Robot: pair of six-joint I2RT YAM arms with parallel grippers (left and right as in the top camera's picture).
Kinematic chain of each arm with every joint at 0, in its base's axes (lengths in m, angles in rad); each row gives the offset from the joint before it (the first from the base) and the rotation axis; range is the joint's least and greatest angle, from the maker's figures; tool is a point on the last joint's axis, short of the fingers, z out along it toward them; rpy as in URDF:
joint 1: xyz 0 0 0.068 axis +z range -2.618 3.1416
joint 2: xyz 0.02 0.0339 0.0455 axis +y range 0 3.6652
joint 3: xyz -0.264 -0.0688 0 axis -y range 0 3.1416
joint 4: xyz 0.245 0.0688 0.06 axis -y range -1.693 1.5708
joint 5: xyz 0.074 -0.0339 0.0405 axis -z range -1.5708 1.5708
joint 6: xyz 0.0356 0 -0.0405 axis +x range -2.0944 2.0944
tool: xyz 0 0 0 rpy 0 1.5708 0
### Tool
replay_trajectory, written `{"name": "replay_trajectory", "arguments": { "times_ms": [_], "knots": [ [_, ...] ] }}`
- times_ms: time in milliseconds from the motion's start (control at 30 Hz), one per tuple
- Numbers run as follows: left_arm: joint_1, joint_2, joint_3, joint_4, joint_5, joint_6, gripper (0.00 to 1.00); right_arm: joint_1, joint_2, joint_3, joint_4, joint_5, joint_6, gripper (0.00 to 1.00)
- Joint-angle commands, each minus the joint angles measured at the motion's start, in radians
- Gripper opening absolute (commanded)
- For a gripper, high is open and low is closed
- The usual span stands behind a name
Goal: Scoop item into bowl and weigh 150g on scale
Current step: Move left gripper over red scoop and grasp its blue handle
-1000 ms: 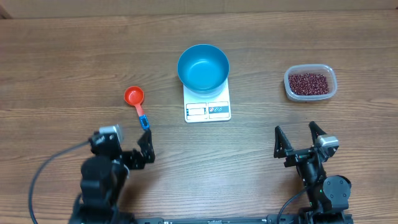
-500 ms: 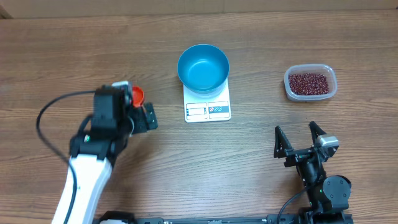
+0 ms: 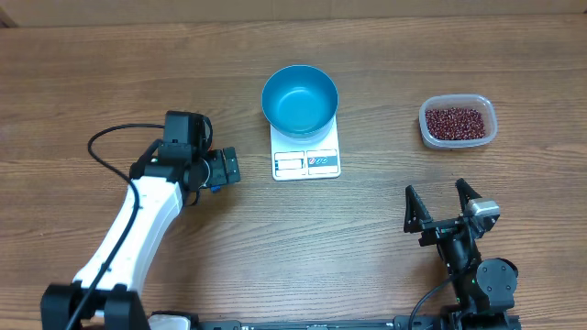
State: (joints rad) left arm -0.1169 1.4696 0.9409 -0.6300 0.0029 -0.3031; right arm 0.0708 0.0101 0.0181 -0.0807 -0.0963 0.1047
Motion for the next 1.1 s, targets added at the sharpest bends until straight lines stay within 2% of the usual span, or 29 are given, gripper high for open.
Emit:
{"name": "replay_trajectory", "arguments": {
  "times_ms": [0, 567, 733, 1067],
  "knots": [
    [0.005, 0.050, 0.029, 0.019, -0.007, 0.019, 1.00, -0.004, -0.007, -0.010, 0.003, 0.010, 0.007, 1.00],
    [0.006, 0.122, 0.029, 0.111, -0.058, 0.006, 1.00, -0.004, -0.007, -0.010, 0.004, 0.010, 0.007, 1.00],
    [0.006, 0.130, 0.029, 0.115, -0.156, -0.073, 1.00, -0.004, -0.007, -0.010, 0.003, 0.010, 0.007, 1.00],
    [0.006, 0.182, 0.029, 0.163, -0.159, -0.087, 1.00, -0.004, -0.007, -0.010, 0.004, 0.010, 0.007, 1.00]
  ]
}}
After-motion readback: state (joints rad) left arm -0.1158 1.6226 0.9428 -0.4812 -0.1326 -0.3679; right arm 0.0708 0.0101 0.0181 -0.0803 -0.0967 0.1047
